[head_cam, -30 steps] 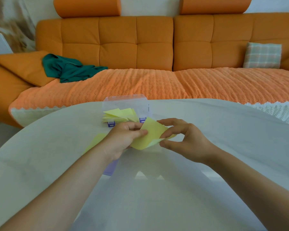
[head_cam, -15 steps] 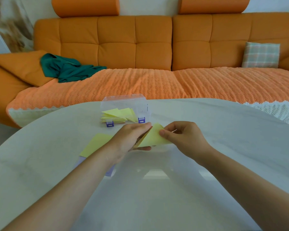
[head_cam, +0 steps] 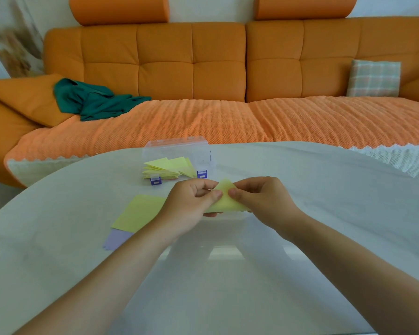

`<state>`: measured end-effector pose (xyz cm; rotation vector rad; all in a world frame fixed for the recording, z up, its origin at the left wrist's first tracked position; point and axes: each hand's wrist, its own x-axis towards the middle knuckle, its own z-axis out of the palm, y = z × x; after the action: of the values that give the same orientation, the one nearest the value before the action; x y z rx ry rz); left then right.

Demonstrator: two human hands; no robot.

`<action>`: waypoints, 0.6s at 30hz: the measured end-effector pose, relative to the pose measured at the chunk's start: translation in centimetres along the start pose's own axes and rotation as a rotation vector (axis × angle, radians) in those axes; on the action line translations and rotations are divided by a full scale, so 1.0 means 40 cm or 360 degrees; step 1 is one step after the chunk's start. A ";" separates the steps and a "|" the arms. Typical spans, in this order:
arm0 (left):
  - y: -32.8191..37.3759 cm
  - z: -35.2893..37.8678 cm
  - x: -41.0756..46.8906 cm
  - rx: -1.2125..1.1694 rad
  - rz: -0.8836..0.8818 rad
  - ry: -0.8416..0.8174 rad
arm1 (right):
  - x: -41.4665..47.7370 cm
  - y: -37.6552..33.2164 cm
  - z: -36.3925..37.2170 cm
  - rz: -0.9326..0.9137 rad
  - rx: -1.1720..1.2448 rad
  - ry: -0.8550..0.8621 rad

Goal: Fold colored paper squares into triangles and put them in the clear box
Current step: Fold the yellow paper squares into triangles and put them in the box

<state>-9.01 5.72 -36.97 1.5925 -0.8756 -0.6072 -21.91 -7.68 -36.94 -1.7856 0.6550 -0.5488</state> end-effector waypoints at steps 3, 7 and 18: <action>-0.005 0.005 -0.004 0.0358 0.0144 0.0149 | -0.004 -0.002 0.001 -0.0028 0.0016 -0.0003; -0.006 0.021 -0.013 0.0457 0.0231 0.0232 | -0.008 0.001 0.005 -0.0067 -0.0039 -0.0027; -0.016 0.030 -0.013 0.0627 0.0210 0.0211 | -0.027 -0.006 0.023 -0.0409 -0.0870 -0.0076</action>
<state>-10.12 5.46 -37.88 1.8838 -1.0351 -0.2392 -22.06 -6.25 -37.03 -2.4122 0.5790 -0.5271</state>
